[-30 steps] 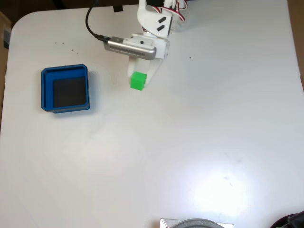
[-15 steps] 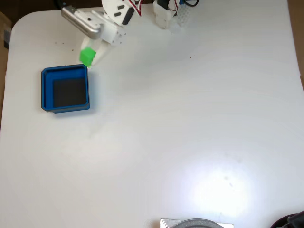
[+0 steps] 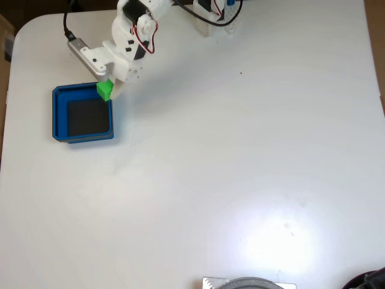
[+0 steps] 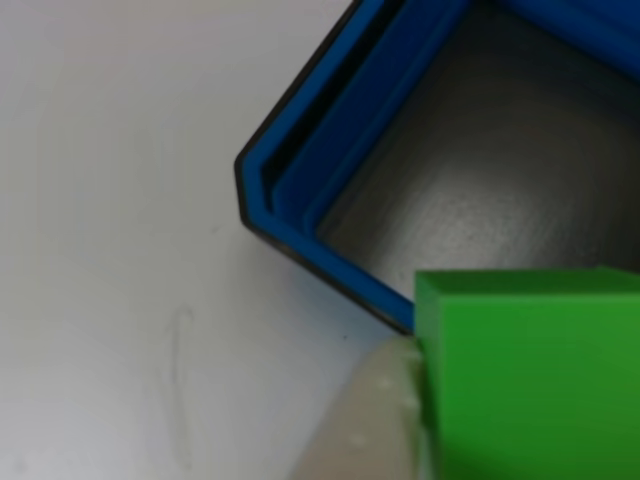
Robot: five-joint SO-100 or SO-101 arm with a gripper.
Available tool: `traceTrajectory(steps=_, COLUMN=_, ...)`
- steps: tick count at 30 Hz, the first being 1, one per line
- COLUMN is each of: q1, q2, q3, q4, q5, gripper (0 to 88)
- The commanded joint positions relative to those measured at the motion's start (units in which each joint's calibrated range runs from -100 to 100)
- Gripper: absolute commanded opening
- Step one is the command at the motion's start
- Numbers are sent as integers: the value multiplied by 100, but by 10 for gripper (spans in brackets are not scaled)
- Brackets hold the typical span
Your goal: Pick up green cube and drop it in the blue box
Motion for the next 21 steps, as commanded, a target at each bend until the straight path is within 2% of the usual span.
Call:
traceTrajectory(steps=1, q1=161, q2=393, q3=-369, q4=-869, q5=-15, gripper=26)
traceTrajectory(steps=9, q1=436, q2=1003, q3=-360, q4=-2158, q5=15, gripper=26)
traceTrajectory(steps=21, q1=436, q2=1271, q3=-378, q4=-2745, q5=15, gripper=27)
